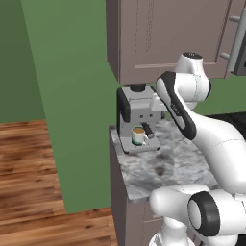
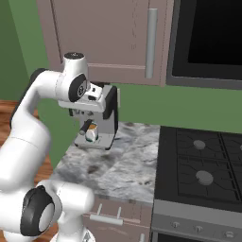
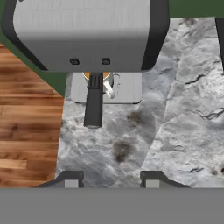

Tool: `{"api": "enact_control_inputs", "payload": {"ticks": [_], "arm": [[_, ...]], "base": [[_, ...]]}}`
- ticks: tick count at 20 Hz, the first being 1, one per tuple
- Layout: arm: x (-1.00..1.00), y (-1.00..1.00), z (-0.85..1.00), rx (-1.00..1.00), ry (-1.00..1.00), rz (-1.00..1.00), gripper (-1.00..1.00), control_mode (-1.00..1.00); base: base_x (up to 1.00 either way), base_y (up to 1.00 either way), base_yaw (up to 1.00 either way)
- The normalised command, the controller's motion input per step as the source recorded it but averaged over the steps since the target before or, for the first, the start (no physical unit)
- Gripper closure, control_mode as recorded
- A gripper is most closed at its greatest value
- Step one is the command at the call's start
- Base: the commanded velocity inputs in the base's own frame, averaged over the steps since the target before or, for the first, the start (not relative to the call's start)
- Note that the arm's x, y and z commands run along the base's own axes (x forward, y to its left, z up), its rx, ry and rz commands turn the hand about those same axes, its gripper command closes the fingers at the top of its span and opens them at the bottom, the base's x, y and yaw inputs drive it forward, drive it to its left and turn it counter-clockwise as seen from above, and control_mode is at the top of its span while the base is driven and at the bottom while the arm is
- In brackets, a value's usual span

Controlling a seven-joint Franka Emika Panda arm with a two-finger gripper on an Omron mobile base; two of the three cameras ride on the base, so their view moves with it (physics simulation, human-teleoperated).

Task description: Pick up the brewed coffee from the coffee machine and place it next to the breakfast plate on the dining counter.

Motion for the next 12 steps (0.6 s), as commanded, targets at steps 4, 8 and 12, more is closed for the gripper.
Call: {"api": "enact_control_inputs", "payload": {"ticks": [4, 8, 12], "arm": [[-0.06, 0.05, -0.27, 0.0, -0.08, 0.06, -1.0, -1.0], [-0.11, 0.04, -0.5, 0.0, -0.22, 0.23, -1.0, -1.0], [-0.01, 0.0, -0.52, 0.0, -0.2, 0.39, -1.0, -1.0]], "base": [[0.0, 0.0, 0.0], [0.0, 0.0, 0.0], [0.0, 0.0, 0.0]]}}
